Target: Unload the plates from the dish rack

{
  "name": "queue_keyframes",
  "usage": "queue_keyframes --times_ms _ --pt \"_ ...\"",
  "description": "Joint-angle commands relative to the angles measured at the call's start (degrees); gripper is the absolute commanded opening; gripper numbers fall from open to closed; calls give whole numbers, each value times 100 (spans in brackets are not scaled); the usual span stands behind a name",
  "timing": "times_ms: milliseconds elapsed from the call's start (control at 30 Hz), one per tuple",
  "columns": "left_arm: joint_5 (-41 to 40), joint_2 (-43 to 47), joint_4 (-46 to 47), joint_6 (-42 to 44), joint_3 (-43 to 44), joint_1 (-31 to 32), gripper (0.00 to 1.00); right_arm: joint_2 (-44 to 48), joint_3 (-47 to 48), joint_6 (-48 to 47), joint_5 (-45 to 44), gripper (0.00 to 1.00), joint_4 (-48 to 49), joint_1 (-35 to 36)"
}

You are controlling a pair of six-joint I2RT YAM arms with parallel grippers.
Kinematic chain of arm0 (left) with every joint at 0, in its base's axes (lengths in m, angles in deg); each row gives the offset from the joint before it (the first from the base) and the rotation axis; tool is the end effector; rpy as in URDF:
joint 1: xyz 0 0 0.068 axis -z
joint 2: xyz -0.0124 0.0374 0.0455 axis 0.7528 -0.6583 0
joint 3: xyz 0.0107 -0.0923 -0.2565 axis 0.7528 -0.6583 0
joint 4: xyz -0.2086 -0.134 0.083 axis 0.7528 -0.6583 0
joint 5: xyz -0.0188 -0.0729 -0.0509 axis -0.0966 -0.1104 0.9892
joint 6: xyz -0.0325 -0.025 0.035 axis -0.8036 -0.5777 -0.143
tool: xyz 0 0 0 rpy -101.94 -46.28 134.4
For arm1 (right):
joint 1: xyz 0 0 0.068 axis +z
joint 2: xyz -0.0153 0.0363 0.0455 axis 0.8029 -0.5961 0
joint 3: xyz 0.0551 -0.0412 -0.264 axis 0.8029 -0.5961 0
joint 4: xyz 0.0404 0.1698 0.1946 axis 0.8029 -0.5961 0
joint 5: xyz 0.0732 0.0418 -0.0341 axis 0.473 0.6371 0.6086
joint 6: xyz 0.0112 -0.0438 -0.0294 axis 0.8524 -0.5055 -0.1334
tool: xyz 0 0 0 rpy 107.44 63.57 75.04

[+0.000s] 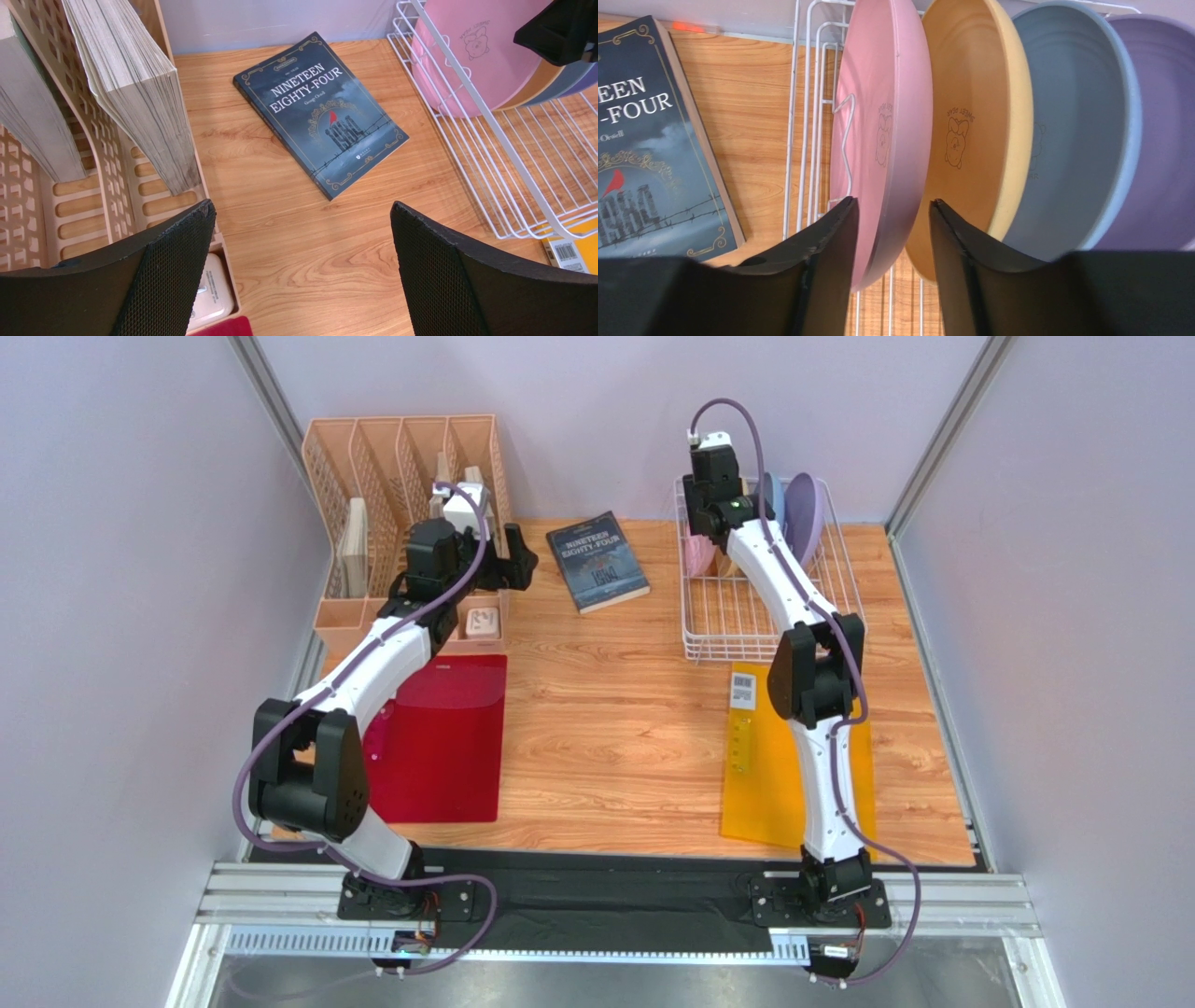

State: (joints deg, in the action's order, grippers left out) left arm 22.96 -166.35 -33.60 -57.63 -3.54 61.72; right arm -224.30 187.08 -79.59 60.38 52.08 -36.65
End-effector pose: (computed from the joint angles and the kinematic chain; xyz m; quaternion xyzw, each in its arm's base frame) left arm 0.3637 -0.0894 0.3092 0.0547 0.7905 -0.2012 0.5759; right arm 0.5159 0.1427 0.2945 -0.0695 0.8845 -0.0987 0.4507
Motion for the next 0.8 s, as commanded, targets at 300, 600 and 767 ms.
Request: queue_keyframes --times_ms 300,600,767 --pt "31 -77 309 58 43 3 100 -268 211 -799 -1730 0 1132 671" --pt "-286 -42 133 41 104 -23 100 443 -561 -1389 -3648 0 2591 1040" --pt "-32 -121 -52 -319 237 -154 100 1251 -1098 -1362 -3806 0 2732 1137"
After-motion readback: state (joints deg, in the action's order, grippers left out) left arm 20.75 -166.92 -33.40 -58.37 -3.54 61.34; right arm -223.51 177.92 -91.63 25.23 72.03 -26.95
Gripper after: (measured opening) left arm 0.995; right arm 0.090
